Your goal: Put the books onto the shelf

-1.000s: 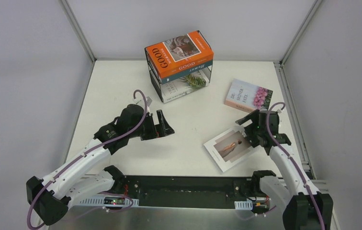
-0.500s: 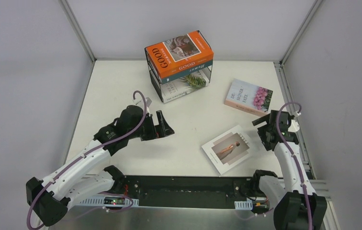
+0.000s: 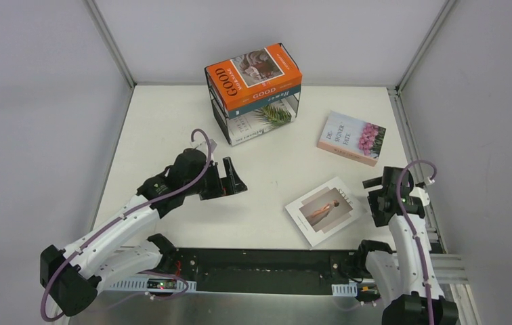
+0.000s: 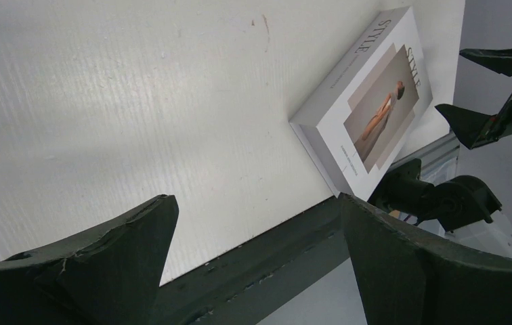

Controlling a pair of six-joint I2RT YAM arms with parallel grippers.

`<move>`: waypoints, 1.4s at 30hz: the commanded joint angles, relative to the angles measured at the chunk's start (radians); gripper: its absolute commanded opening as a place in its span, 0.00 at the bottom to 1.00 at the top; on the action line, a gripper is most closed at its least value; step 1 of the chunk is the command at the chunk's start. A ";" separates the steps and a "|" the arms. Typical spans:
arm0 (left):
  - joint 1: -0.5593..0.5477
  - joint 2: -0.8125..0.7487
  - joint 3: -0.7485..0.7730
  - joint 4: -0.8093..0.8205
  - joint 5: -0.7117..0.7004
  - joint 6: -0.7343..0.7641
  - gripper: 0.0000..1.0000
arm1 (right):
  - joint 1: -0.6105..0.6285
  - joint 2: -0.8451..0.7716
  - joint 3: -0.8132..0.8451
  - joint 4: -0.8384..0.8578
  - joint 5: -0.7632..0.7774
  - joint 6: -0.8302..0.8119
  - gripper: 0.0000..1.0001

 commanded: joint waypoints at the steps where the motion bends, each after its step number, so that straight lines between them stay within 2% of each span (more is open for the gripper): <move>1: -0.006 0.034 0.043 0.015 -0.001 0.025 0.96 | 0.040 0.028 -0.035 0.059 -0.120 0.069 0.99; 3: -0.006 0.047 0.054 0.016 0.004 0.027 0.96 | 0.117 0.077 -0.042 0.131 -0.153 0.106 0.99; 6: -0.006 0.049 0.065 0.015 0.001 0.028 0.96 | 0.268 0.171 0.014 0.225 -0.118 0.140 0.99; 9: -0.006 0.035 0.062 0.015 -0.004 0.030 0.96 | 0.371 0.308 0.106 0.355 -0.139 0.066 0.98; 11: -0.006 0.023 0.053 0.016 -0.006 0.028 0.96 | 0.409 0.416 0.171 0.468 -0.210 -0.024 0.99; 14: -0.006 0.012 0.035 0.016 -0.010 0.025 0.97 | 0.419 0.572 0.261 0.594 -0.405 -0.108 0.99; 17: -0.006 0.013 0.019 0.016 -0.012 0.023 0.97 | 0.427 0.636 0.308 0.639 -0.497 -0.143 0.98; 21: -0.006 0.050 0.006 0.022 0.003 0.026 0.97 | 0.426 0.568 0.287 0.526 -0.340 -0.182 0.99; 24: -0.006 0.116 0.000 0.072 0.052 0.026 0.96 | 0.419 0.443 0.231 0.434 -0.194 -0.197 0.99; 27: -0.014 0.213 0.000 0.149 0.112 0.027 0.95 | 0.394 0.300 0.144 0.377 -0.127 -0.198 0.99; 33: -0.053 0.413 0.013 0.324 0.131 0.069 0.96 | 0.273 0.020 0.046 0.293 -0.157 -0.207 0.99; 37: -0.123 0.542 0.027 0.504 0.169 0.047 0.96 | 0.230 -0.076 0.068 0.227 -0.156 -0.236 0.99; 40: -0.233 0.707 0.132 0.567 0.204 0.045 0.95 | 0.210 -0.099 0.097 0.193 -0.152 -0.248 0.99; 42: -0.305 0.814 0.253 0.606 0.249 0.033 0.94 | 0.199 -0.102 0.109 0.186 -0.164 -0.252 0.99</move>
